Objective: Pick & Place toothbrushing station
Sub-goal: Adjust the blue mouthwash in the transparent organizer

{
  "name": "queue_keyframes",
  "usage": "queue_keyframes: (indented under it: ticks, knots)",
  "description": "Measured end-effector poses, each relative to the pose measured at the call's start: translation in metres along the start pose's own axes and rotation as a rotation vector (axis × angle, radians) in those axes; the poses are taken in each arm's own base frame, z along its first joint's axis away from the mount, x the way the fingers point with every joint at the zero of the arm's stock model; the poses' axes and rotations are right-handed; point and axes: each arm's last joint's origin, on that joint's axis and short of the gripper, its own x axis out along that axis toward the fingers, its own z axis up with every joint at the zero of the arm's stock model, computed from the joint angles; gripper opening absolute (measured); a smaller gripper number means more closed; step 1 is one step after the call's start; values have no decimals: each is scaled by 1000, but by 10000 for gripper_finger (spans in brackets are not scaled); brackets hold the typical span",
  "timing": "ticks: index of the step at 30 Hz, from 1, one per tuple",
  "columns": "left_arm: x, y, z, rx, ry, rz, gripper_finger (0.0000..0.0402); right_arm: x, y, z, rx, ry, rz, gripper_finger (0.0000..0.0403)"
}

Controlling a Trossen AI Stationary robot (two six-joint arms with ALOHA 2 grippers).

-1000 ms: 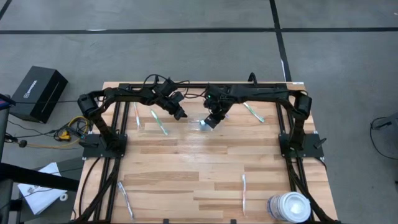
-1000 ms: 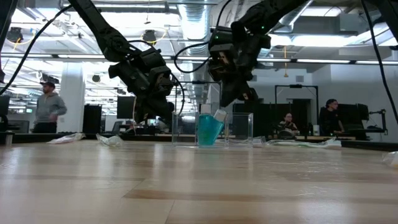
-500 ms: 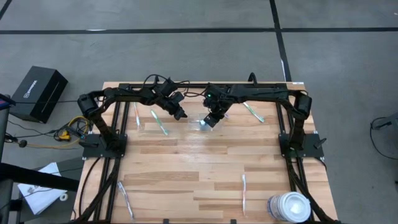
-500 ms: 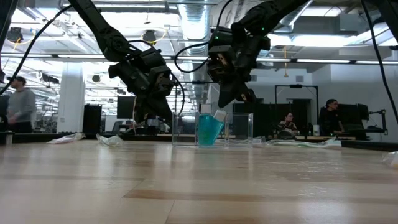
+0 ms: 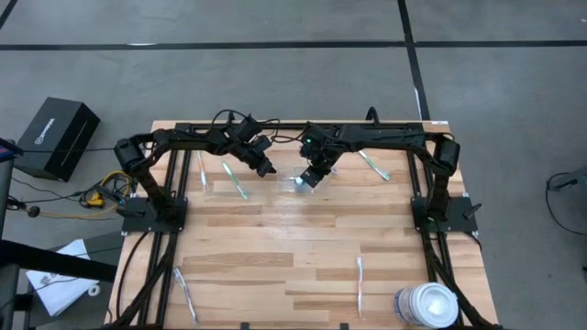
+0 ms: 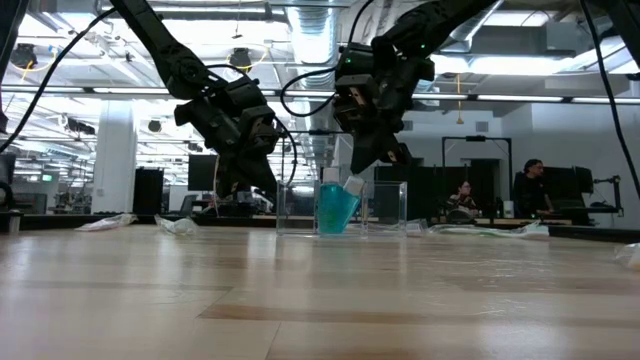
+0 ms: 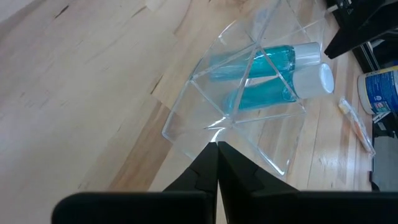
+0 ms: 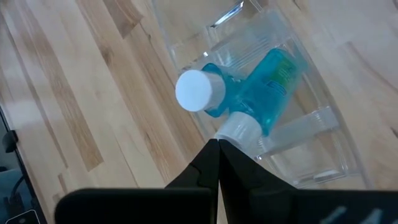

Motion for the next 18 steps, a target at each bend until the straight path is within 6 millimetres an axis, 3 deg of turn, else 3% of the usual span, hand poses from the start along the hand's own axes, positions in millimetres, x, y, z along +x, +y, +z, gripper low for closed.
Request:
queue_keyframes:
  ticks: [18]
  knots:
    - [0,0,0,-4,5,3,1,10,-2,5,-12,-18,-1,0]
